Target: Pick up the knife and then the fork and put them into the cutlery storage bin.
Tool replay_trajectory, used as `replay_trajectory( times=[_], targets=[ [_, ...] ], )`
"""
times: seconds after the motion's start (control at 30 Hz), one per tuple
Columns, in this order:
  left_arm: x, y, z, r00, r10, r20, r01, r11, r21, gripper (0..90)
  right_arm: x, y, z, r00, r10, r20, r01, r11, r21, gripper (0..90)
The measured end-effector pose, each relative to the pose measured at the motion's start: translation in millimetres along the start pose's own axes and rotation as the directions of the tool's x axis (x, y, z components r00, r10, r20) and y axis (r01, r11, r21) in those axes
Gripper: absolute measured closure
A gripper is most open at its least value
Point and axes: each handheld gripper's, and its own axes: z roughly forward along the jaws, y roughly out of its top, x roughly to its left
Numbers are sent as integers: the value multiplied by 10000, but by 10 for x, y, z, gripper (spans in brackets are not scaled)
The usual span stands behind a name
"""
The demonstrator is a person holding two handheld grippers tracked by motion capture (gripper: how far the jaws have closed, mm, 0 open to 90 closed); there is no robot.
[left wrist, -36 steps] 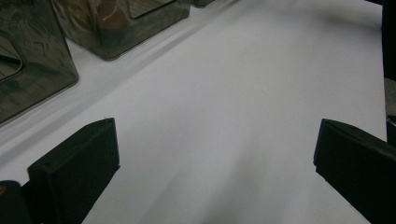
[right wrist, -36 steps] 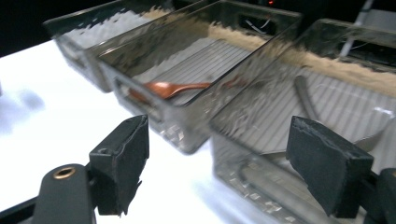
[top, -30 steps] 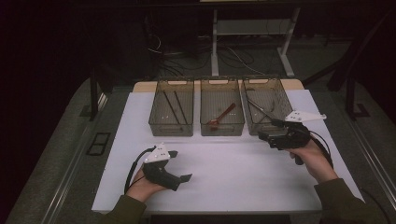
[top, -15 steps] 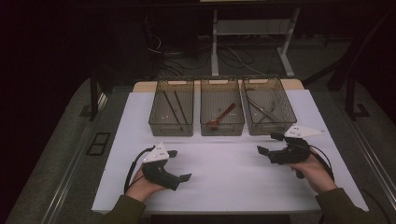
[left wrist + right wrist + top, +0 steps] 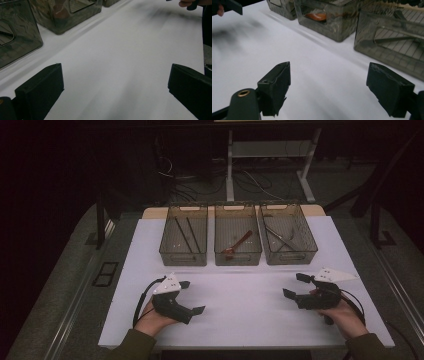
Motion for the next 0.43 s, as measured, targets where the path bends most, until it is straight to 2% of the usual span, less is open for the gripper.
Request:
replay_trajectory(
  times=[0.23, 0.43],
  targets=[
    [2, 0, -1, 10000, 13, -7, -13, 10000, 8, 0, 19, -147, -27, 9997, -243, -83, 246, 9989, 398, 188],
    [6, -3, 5, 10000, 33, -14, -33, 10000, 46, 0, 8, -148, -52, 9998, -201, -32, 202, 9995, 251, 187]
  ],
)
